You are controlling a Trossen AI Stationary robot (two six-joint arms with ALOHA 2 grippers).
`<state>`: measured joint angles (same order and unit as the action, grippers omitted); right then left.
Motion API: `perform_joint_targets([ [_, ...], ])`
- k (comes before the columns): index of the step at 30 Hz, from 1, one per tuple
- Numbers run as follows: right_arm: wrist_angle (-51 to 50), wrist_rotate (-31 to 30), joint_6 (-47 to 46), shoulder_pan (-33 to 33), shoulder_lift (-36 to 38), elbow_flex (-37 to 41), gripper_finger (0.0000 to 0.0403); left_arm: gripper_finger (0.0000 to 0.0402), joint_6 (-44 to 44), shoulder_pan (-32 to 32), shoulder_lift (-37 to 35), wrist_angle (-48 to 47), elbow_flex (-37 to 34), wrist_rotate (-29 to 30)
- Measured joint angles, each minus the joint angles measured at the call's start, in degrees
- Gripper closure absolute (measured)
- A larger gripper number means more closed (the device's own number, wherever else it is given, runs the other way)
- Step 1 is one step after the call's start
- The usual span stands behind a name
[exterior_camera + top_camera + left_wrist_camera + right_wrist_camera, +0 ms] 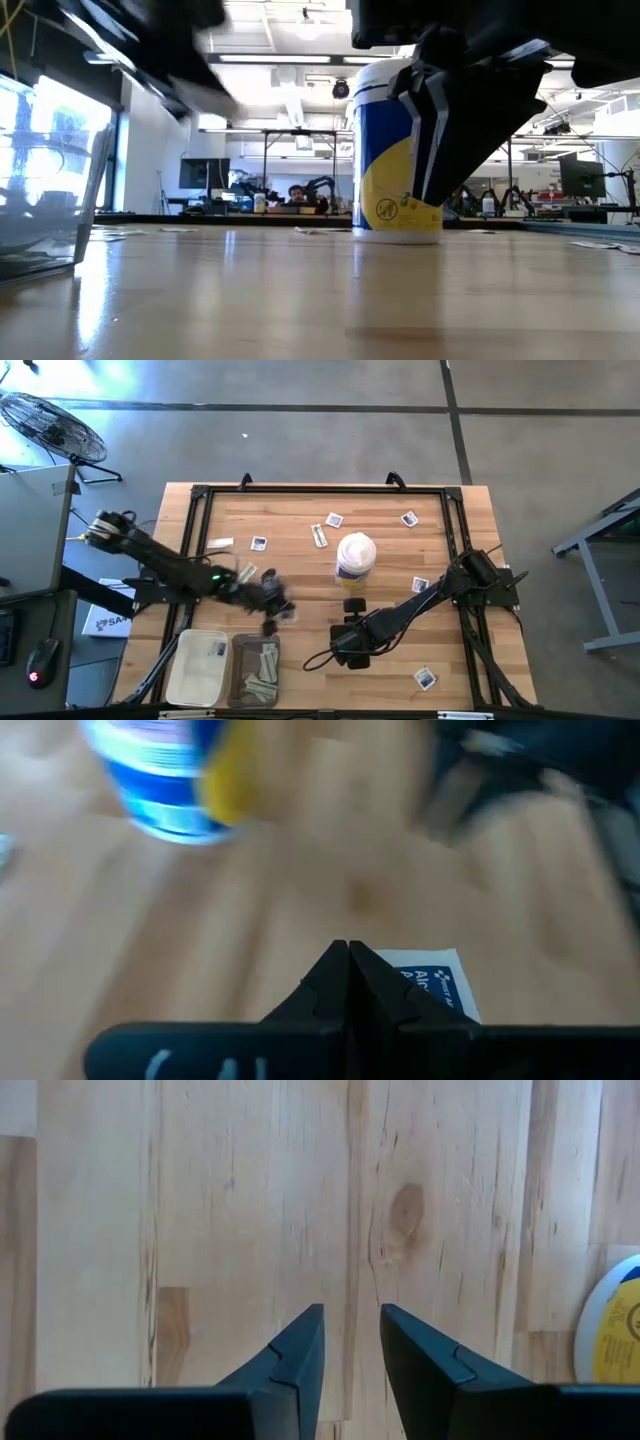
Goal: Pick & Place First Aid Supplies
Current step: Put the alcohol pad into the white bin
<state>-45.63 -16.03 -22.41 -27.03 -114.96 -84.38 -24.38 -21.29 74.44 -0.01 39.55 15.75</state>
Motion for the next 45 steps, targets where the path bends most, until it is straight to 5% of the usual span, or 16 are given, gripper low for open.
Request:
perform_joint_targets([
  [8, 0.6, -0.1, 0.0, 0.2, 0.0, 0.0, 0.0309, 0.0401, -9.3, -20.8, -12.5, -18.7, 0.1, 0.0],
  [19, 1.8, -0.1, 0.4, 0.4, 0.0, 0.0, 0.0309, 0.0401, -28.5, -38.1, -12.3, -33.1, 0.1, 0.3],
  [29, 3.0, -0.3, 0.6, 0.4, 0.0, 0.0, 0.0309, 0.0401, -37.8, -44.6, -11.6, -36.9, 0.1, 7.6],
  [45, 3.8, -0.1, 1.0, 0.4, 0.0, 0.0, 0.0309, 0.0396, -43.8, -44.7, -4.6, -37.9, 0.1, 5.8],
])
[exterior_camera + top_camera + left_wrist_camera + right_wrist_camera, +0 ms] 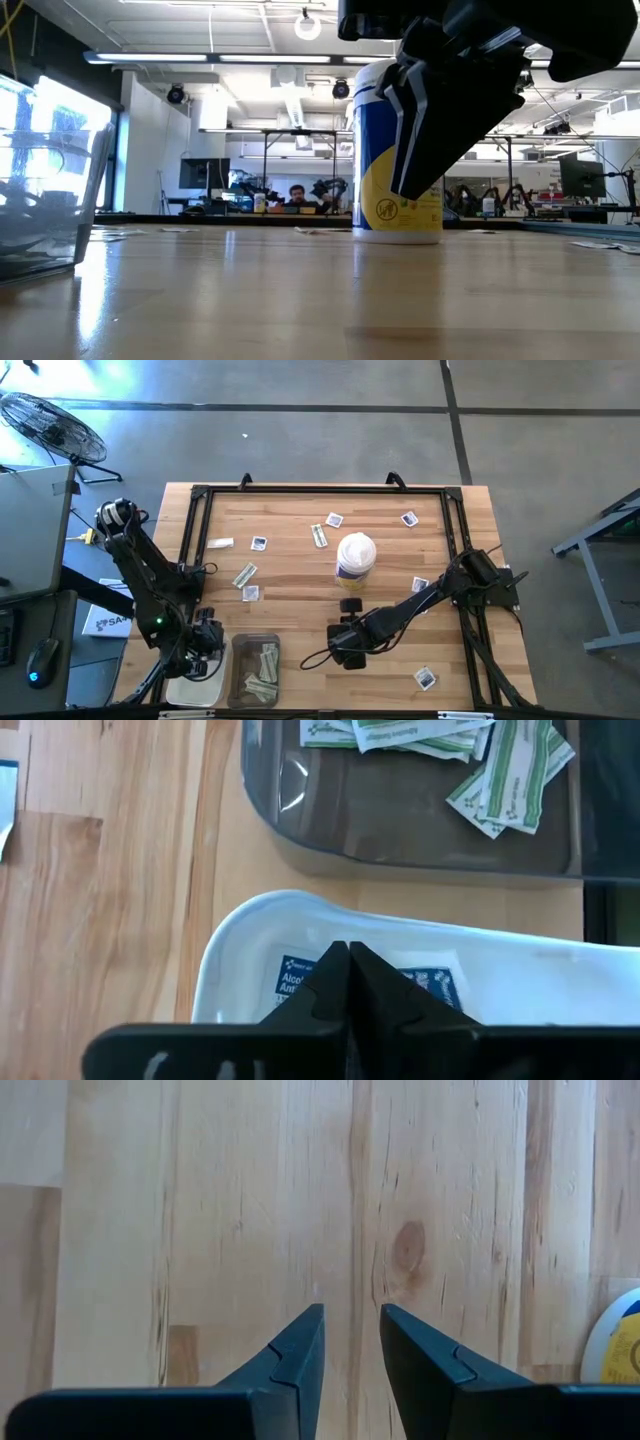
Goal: Pick & Place First Aid Supplies
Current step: Put the alcohol pad into the white bin
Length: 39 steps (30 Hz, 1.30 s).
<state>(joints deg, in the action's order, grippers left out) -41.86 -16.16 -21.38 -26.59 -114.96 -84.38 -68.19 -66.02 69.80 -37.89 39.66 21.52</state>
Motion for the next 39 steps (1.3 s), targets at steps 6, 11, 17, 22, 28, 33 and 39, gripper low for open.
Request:
perform_joint_targets([
  [6, -0.2, 0.1, 0.5, 0.0, 0.3, 0.0, 0.0309, 0.0347, -2.7, 0.0, 0.0, -1.4, 0.0, 0.2],
  [11, -6.0, 2.1, -2.5, 0.0, 4.0, 0.0, 0.0309, 0.0315, -0.8, 0.0, -0.8, -2.3, 0.7, -2.5],
  [17, -16.7, 13.5, -13.5, -0.5, 8.2, 1.4, 0.0309, 0.0314, -0.3, 0.0, -2.6, -8.0, 6.8, -1.4],
  [22, -18.6, 30.7, -27.9, -1.2, 8.5, 8.1, 0.0308, 0.0317, 8.7, 0.0, -3.1, -8.9, 10.8, 16.6],
  [28, -18.8, 49.8, -41.9, -5.4, 8.5, 16.2, 0.0308, 0.0317, 22.7, 0.1, -3.1, -6.1, 11.0, 39.9],
  [33, -14.3, 54.8, -51.2, -8.1, 8.5, 19.0, 0.0288, 0.0317, 33.2, 0.0, -3.5, -6.0, 11.0, 47.8],
  [39, -10.4, 49.2, -54.5, -10.0, 8.5, 21.2, 0.0264, 0.0317, 38.1, 1.0, -3.6, -5.9, 11.0, 52.5],
])
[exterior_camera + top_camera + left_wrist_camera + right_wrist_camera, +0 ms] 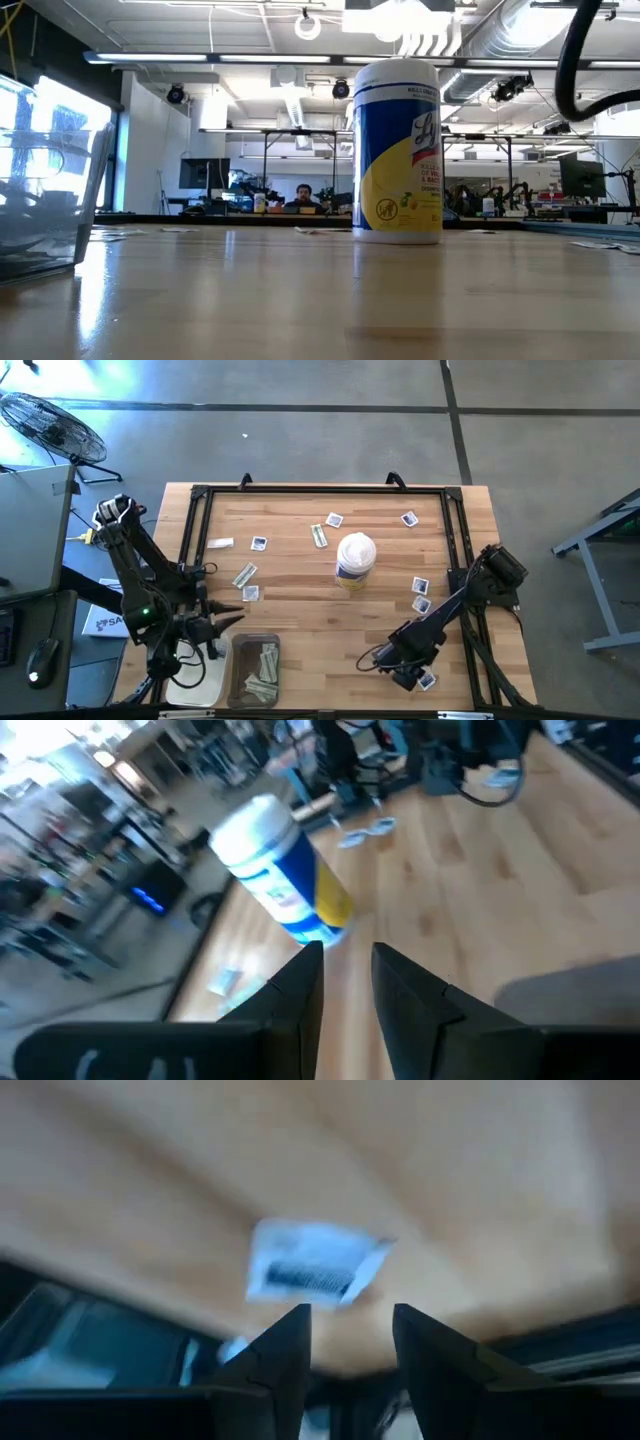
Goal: Pick & Place First Aid Supplies
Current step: Put the alcohol pad into the white bin
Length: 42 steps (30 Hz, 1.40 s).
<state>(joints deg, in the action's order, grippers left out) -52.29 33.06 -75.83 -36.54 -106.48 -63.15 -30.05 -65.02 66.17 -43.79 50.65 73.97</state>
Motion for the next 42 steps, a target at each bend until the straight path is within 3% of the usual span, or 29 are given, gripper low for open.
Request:
perform_joint_targets([
  [3, 2.2, -3.9, -0.1, -0.1, 0.0, 1.7, 0.0264, 0.0317, 0.1, 1.6, 0.0, 0.1, 0.0, 0.1],
  [10, 9.0, 0.9, -3.4, -0.8, 0.0, 4.7, 0.0265, 0.0317, 0.0, 5.4, 0.0, 0.3, 0.0, -3.6],
  [15, 13.1, -0.5, -4.0, -1.8, 0.1, 6.4, 0.0265, 0.0317, -0.2, 7.3, 0.0, 0.4, 0.0, -6.7],
  [23, 13.1, -1.1, -5.9, -2.2, 0.2, 8.0, 0.0269, 0.0317, -0.2, 7.8, 0.0, 0.4, 0.0, -7.0],
  [29, 12.9, -1.5, -4.9, -0.9, 0.1, 8.1, 0.0306, 0.0317, -0.2, 7.8, 0.0, 0.4, 0.0, -7.0],
  [37, 12.8, -4.4, -2.9, -0.6, 0.2, 8.1, 0.0392, 0.0317, -0.2, 7.7, 0.0, 0.4, 0.0, -6.9],
  [42, 12.3, -5.4, -0.8, 0.3, 0.0, 6.2, 0.0395, 0.0317, -0.2, 7.7, 0.0, 0.5, 0.0, -6.9],
])
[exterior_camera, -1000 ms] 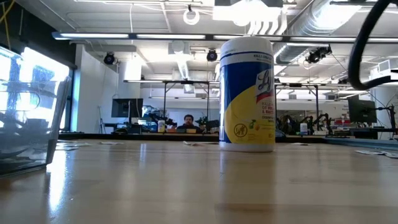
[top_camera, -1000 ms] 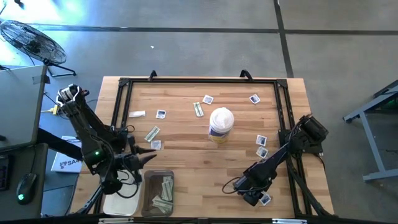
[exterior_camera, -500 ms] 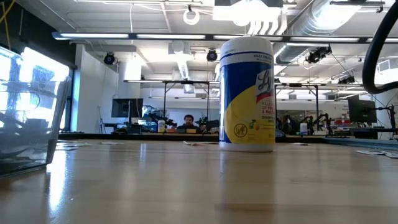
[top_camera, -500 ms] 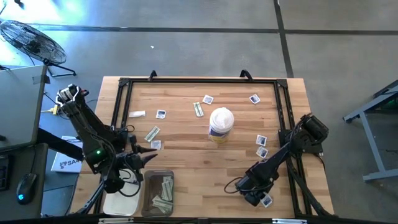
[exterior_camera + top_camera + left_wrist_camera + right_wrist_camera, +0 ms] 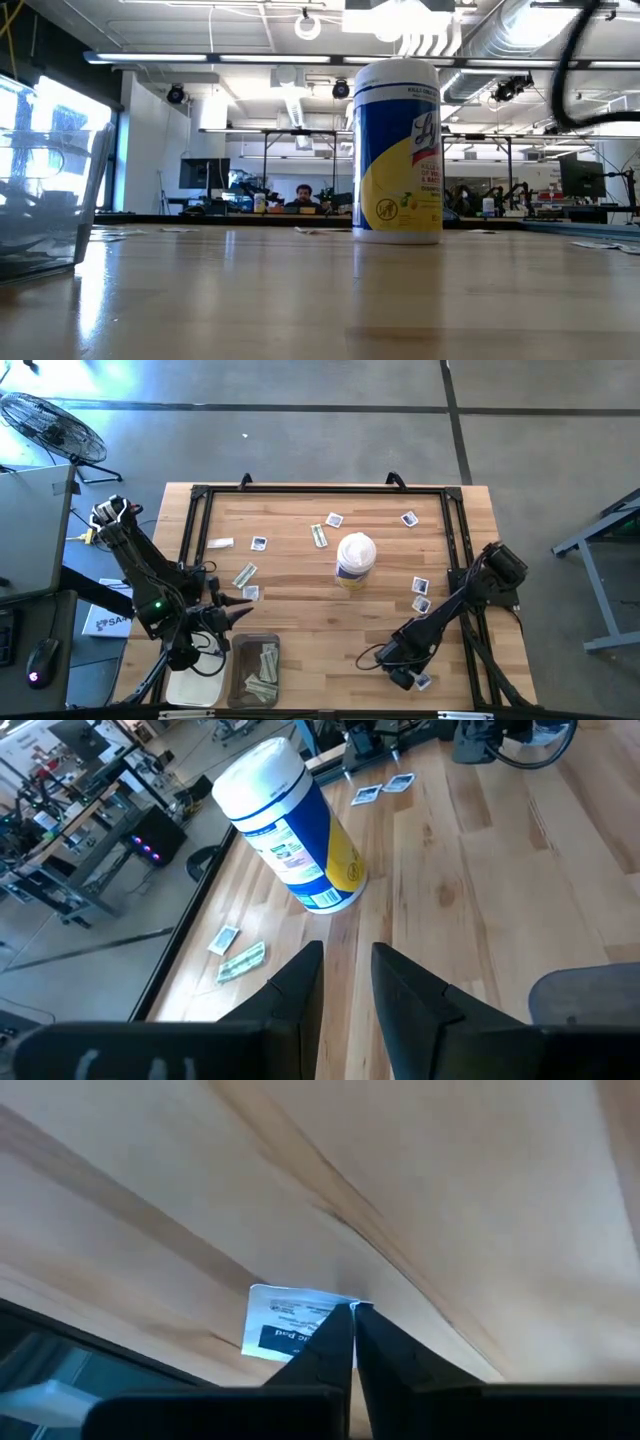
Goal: Pick & Place First Aid Supplies
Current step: Put the alcohol pad into the white bin
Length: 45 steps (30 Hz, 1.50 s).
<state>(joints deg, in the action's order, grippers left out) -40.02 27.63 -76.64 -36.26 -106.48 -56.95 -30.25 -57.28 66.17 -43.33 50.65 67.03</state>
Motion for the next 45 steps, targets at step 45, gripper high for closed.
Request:
perform_joint_targets([
  [45, 18.6, -91.8, 49.7, 6.3, -0.1, -26.4, 0.0401, 0.0245, 23.8, 29.0, 15.7, 50.8, 0.0, -22.8],
])
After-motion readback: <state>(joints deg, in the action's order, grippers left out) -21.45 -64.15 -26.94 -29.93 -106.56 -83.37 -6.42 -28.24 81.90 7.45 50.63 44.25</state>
